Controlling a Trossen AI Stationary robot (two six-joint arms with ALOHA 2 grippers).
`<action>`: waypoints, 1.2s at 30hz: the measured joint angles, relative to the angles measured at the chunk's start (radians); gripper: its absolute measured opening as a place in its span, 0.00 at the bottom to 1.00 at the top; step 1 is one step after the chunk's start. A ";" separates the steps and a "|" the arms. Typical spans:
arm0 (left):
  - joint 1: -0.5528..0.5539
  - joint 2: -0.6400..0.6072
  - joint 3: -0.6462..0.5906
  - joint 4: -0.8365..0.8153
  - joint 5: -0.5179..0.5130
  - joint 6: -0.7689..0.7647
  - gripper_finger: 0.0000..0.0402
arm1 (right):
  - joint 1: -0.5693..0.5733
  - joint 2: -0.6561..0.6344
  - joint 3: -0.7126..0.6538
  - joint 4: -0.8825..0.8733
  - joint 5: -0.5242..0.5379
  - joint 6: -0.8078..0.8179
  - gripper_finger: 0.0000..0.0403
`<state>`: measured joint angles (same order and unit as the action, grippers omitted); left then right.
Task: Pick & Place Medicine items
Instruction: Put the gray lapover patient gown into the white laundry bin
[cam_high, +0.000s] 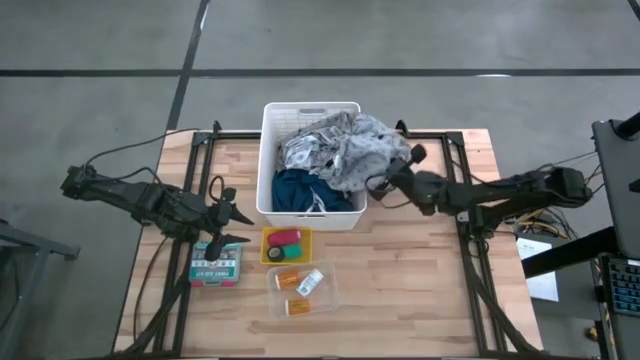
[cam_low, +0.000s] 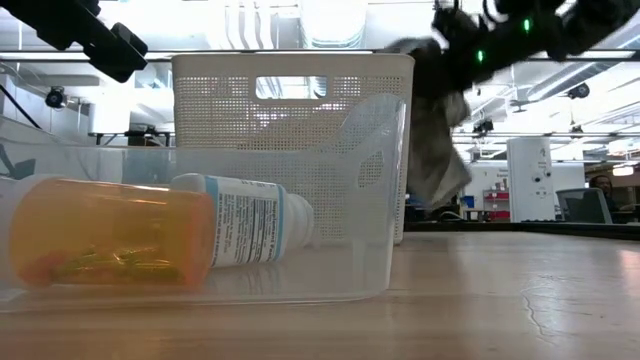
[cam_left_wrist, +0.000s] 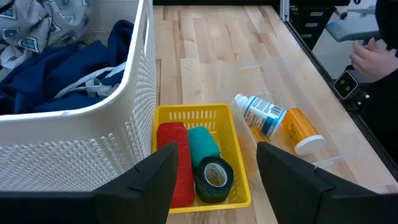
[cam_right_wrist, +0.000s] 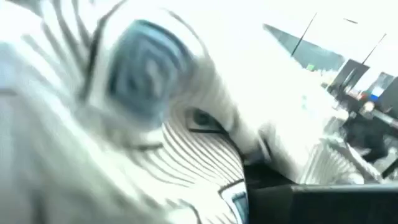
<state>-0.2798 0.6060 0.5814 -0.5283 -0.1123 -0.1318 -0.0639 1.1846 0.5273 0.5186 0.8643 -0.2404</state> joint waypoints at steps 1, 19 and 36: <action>0.000 0.000 0.000 0.000 0.000 0.000 0.56 | -0.001 -0.023 0.016 0.000 0.002 -0.032 0.02; 0.000 0.000 0.000 0.000 0.000 0.000 0.56 | -0.093 0.082 0.595 -0.404 -0.306 -0.176 0.02; 0.000 0.000 0.000 0.000 0.000 0.000 0.56 | -0.222 0.488 1.154 -0.680 -0.782 -0.134 0.02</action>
<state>-0.2798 0.6061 0.5816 -0.5287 -0.1123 -0.1318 -0.2855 1.6725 1.6814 -0.1614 0.0821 -0.3748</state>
